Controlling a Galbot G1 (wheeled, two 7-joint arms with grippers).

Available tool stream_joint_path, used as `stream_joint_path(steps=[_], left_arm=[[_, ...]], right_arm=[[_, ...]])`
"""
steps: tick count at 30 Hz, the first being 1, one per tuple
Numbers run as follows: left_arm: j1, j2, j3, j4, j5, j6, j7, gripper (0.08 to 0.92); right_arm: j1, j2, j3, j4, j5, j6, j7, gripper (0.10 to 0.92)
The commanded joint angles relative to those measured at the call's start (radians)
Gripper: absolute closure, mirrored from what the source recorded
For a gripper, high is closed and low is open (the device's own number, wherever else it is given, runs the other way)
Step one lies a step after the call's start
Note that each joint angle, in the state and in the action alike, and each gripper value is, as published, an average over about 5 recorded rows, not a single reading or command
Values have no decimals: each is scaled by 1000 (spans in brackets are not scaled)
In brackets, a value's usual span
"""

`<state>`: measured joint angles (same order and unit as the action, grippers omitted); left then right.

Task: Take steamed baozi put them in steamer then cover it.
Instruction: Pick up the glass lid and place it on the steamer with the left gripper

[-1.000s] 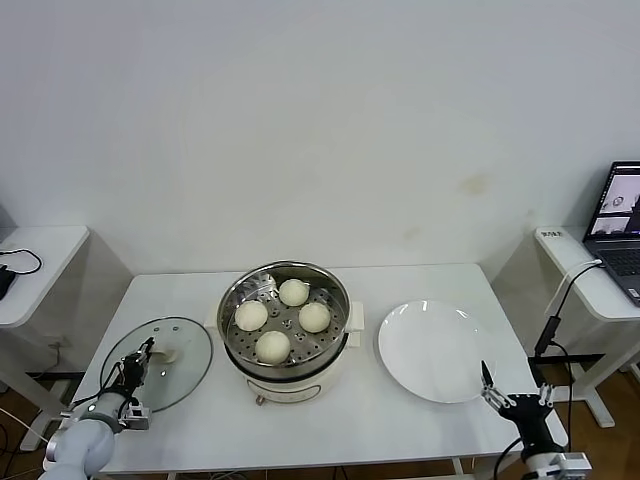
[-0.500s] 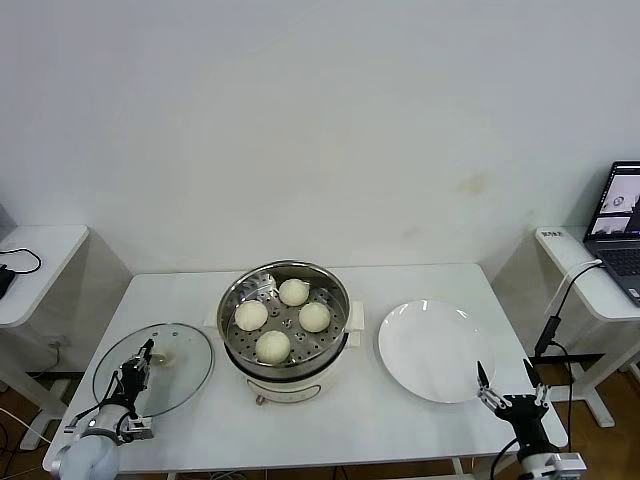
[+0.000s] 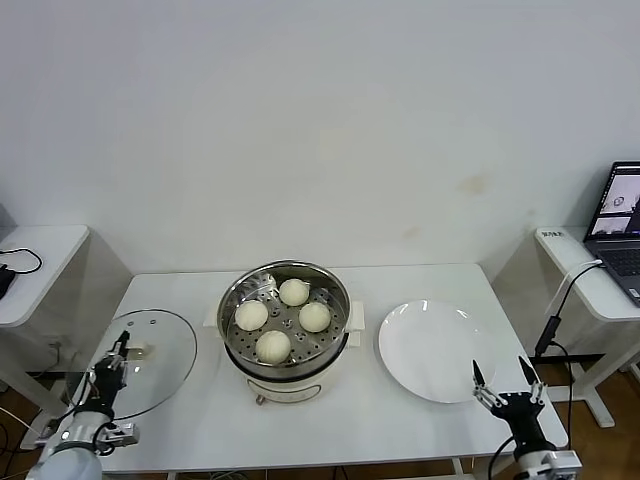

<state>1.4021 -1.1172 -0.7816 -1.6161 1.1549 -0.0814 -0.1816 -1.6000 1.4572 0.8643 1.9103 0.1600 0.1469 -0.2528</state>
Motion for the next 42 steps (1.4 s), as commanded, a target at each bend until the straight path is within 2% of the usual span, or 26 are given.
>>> stream_joint_path(steps=[1, 7, 14, 24, 31, 37, 42], left_arm=[[134, 28, -92, -326, -57, 135, 199, 861], [151, 34, -94, -443, -108, 196, 243, 861], [116, 60, -3, -579, -137, 252, 270, 861], [-1, 112, 220, -567, -158, 341, 325, 861], [-137, 66, 364, -536, -61, 388, 378, 861], [-205, 19, 462, -500, 33, 421, 426, 861], [-242, -55, 521, -444, 112, 428, 448, 861]], right_arm=[[-2, 0, -5, 6, -11, 1, -2, 203], [-11, -3, -3, 10, -29, 5, -6, 203], [-11, -3, -6, 12, -59, 7, -14, 203], [0, 9, -22, 2, -138, 8, 1, 203], [25, 31, -48, -19, -271, 15, 36, 203], [45, 60, -83, -42, -356, 13, 57, 202], [53, 71, -95, -56, -389, 14, 63, 203]])
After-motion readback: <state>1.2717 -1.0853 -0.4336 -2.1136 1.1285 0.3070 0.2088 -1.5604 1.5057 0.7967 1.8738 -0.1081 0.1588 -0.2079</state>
